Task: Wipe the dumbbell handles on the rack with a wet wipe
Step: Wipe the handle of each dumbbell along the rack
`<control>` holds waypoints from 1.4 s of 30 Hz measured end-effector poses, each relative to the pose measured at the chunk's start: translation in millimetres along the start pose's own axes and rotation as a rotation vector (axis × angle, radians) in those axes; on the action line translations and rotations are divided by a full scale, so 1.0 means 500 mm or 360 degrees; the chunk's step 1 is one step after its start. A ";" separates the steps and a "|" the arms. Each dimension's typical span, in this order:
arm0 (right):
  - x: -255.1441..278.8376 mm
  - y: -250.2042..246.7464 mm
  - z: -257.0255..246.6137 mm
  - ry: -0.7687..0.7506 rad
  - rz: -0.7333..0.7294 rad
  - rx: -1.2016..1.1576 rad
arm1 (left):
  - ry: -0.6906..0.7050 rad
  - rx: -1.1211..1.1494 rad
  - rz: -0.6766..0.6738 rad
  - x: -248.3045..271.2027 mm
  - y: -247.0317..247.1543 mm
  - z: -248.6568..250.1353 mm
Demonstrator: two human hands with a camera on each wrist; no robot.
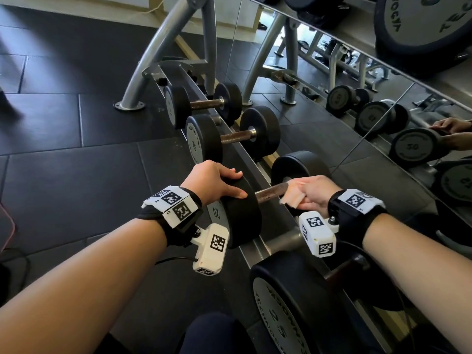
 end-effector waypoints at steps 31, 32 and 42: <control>-0.002 0.111 0.023 0.0194 -0.0455 -0.0010 | 0.0051 0.0025 0.0050 0.006 0.008 -0.008; -0.003 0.113 0.024 0.0193 -0.0481 -0.0015 | 0.0053 0.0026 0.0050 0.007 0.009 -0.009; -0.005 0.028 -0.120 -0.0702 -0.0353 0.0339 | 0.0034 0.0091 0.0067 0.005 0.009 -0.013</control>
Point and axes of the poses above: each hand's wrist, its own x-axis away from the middle knuckle, its own y-axis out of the palm, z = x × y, the point moved 5 cm from there along -x, towards the middle knuckle, and after that the axes turned 10 degrees about -x, right-handed, at the moved point
